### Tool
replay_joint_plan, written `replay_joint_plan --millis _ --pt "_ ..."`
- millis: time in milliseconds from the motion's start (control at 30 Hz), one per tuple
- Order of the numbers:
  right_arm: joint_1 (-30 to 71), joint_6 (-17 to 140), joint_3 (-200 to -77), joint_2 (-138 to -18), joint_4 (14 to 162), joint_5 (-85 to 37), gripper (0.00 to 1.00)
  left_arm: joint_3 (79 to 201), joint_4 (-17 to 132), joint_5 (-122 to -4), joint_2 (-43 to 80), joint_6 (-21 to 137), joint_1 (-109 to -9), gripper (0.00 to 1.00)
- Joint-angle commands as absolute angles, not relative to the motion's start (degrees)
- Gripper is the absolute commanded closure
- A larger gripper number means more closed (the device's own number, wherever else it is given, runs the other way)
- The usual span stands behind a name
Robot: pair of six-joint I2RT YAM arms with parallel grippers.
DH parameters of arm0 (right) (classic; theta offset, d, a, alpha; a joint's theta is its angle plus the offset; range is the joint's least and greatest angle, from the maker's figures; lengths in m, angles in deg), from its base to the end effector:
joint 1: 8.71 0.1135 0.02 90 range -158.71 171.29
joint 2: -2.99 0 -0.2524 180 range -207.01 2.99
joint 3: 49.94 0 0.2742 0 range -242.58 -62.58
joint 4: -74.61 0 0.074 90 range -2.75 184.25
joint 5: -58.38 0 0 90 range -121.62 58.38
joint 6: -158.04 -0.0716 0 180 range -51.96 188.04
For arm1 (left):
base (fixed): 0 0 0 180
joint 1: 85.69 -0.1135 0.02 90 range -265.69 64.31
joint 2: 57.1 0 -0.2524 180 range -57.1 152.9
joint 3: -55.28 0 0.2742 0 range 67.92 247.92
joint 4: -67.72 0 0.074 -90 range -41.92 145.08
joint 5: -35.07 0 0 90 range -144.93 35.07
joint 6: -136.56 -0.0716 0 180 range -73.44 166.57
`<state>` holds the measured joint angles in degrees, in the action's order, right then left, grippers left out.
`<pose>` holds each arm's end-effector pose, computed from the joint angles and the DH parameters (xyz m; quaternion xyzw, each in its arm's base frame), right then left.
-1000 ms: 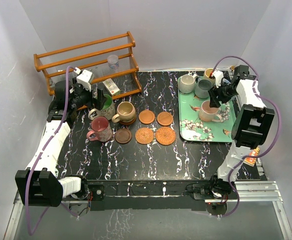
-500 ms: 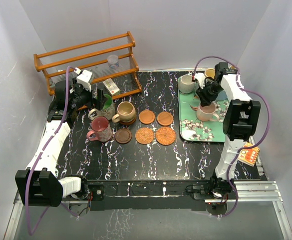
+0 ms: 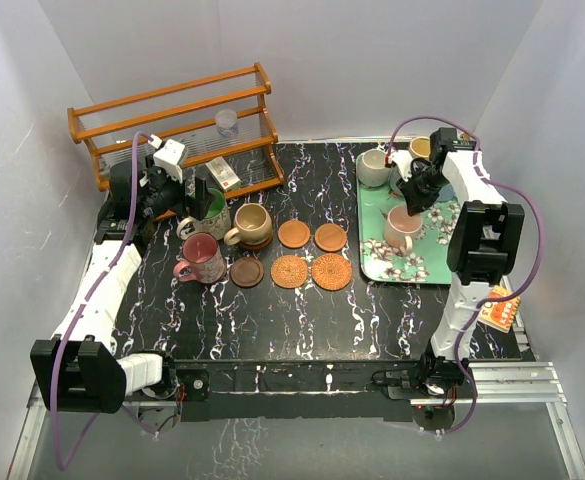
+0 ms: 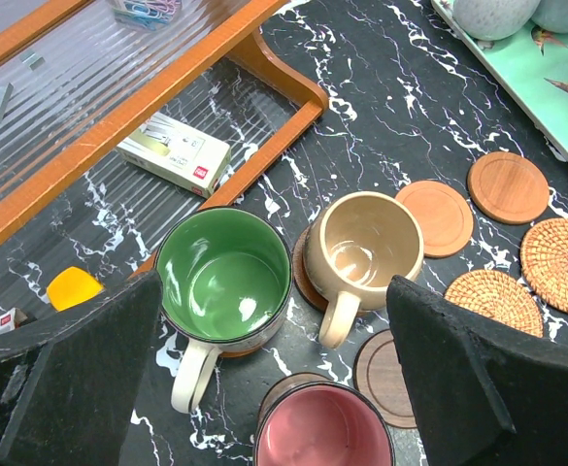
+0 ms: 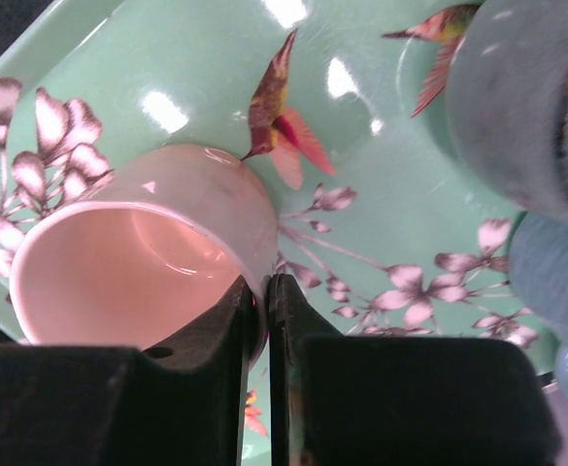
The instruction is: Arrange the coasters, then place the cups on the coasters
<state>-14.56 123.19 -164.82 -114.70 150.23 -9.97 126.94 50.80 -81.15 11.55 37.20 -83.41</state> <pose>0.4398 -0.0185 0.1859 -0.4248 0.8803 0.1108 0.1801 0.3346 -0.0450 0.3297 0.2168 0.7489 -0.1412 0.6101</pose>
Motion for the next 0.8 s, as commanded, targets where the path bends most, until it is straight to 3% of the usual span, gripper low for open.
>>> replay_joint_plan --millis 0,100,467,767 --pt "-14.60 116.82 -162.34 -108.17 151.22 -9.44 0.96 126.55 52.26 -83.00 10.97 37.25 -83.85 0.01" --pt "-14.52 109.58 -159.65 -105.29 149.00 -9.13 1.00 126.69 51.97 -83.31 11.01 37.29 -83.77 0.01" --pt "-10.48 82.12 -154.48 -94.52 138.06 -16.02 1.00 128.70 49.41 -82.38 12.61 38.22 -81.89 0.04" --pt "-4.75 72.80 -154.29 -91.25 130.34 -21.74 1.00 141.41 40.57 -74.59 20.91 42.42 -67.60 0.15"
